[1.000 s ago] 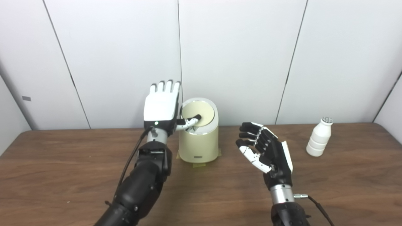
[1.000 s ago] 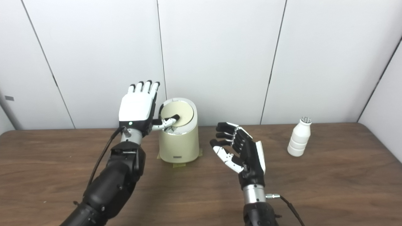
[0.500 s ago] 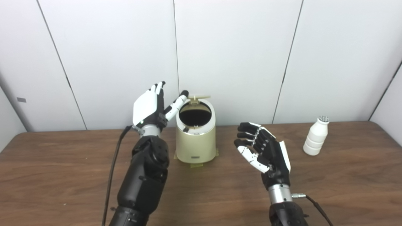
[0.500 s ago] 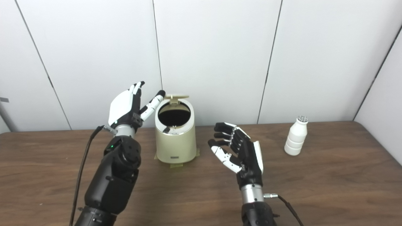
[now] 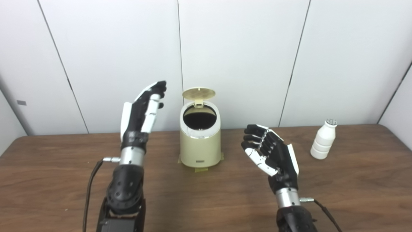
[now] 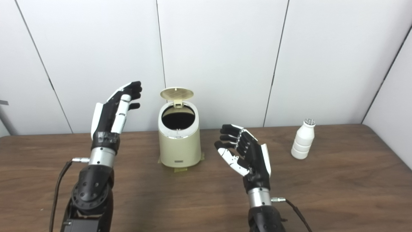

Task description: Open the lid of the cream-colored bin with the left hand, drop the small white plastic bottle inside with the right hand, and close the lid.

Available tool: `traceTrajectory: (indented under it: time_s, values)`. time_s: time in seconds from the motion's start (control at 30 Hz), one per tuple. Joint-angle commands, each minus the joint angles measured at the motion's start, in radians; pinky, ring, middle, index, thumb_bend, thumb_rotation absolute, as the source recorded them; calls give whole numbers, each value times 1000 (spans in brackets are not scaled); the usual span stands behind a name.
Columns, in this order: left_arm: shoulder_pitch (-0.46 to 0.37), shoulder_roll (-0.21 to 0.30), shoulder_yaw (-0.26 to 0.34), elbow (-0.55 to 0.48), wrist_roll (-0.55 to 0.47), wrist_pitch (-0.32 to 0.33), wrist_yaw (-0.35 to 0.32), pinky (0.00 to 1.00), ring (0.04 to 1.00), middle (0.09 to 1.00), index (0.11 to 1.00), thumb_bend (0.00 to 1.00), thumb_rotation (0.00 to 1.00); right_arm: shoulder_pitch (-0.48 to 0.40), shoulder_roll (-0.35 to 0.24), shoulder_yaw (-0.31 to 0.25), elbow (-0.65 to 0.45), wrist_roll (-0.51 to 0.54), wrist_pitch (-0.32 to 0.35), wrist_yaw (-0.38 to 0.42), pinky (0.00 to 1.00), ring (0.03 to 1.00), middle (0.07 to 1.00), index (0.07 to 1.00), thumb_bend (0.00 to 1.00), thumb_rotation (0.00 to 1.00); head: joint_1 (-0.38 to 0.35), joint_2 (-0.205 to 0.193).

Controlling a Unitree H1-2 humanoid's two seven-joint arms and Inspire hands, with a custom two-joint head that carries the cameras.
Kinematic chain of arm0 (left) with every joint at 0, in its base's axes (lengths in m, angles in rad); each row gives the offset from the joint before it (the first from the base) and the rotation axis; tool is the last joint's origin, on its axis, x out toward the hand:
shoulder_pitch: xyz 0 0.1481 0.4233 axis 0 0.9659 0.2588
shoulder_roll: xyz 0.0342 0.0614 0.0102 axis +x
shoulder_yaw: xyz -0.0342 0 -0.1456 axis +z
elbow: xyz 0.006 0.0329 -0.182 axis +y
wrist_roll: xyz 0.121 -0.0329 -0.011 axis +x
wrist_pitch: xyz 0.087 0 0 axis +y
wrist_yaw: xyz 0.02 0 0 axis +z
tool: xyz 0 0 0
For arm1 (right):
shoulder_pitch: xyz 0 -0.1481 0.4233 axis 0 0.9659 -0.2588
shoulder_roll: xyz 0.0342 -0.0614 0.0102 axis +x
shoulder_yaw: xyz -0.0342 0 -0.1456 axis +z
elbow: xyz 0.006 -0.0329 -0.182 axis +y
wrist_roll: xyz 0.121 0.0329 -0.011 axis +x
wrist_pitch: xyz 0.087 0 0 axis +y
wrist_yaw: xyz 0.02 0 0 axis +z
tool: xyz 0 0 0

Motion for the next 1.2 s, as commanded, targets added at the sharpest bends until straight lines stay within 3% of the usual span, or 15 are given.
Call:
traceTrajectory:
  time_s: [0.0,0.1,0.23,0.3,0.43,0.57,0.73,0.77,0.8,0.83,0.93,1.07,1.13,1.17]
  values:
    - [8,8,6,-61,-36,-43,-5,727,797,789,763,243,839,-74,-21,-12,-20,2,-58,0,559,645,668,650,339,286,-2,-2]
    - [68,16,12,-88,-63,-67,-5,727,791,786,754,258,794,-114,-51,-29,-5,12,-72,1,578,657,679,657,397,317,-8,-5]
    - [117,21,24,-96,-92,-97,1,706,775,773,743,289,785,-181,-87,-55,-17,50,-95,14,603,663,673,635,499,186,-7,-6]
    - [143,28,26,-96,-107,-107,-6,708,776,774,746,285,769,-222,-109,-67,-73,16,-55,-6,587,659,671,633,519,184,-16,-7]
    - [179,35,30,-87,-137,-135,-13,716,780,778,753,276,640,-272,-162,-103,-124,15,-6,-8,550,646,669,645,599,198,-26,-4]
    - [211,48,37,-66,-148,-168,-15,729,789,789,762,279,596,-317,-248,-172,-53,44,-36,-5,500,629,667,647,688,198,-48,-3]
    - [225,73,38,-19,-169,-223,-33,737,788,798,779,355,527,-327,-324,-229,57,-13,-76,-57,610,682,708,705,765,298,-75,-4]
    - [225,78,36,-11,-170,-232,-35,740,792,802,782,357,523,-323,-322,-235,35,-13,-53,-65,594,674,717,716,770,308,-78,-6]
    - [224,82,34,-5,-173,-238,-36,743,796,805,784,355,521,-318,-320,-239,12,-15,-33,-74,474,582,733,732,773,284,-87,-8]
    - [222,85,33,0,-175,-243,-36,743,798,806,785,355,519,-314,-319,-244,-6,-33,-18,-90,443,568,743,741,778,265,-88,-8]
    - [219,86,35,12,-186,-251,-38,759,803,808,786,355,512,-302,-333,-252,-15,-61,-9,-112,586,696,743,732,780,290,-95,-12]
    - [219,91,37,19,-198,-254,-46,776,813,815,787,344,518,-275,-359,-270,-13,-102,21,-131,640,715,752,752,774,330,-105,-16]
    - [220,92,37,21,-201,-258,-47,774,808,810,784,336,516,-261,-361,-276,-19,-116,34,-140,442,560,769,773,796,370,-109,-19]
    - [220,92,37,22,-202,-261,-47,774,807,810,783,335,515,-250,-358,-283,-25,-113,40,-147,412,537,771,776,799,376,-114,-21]
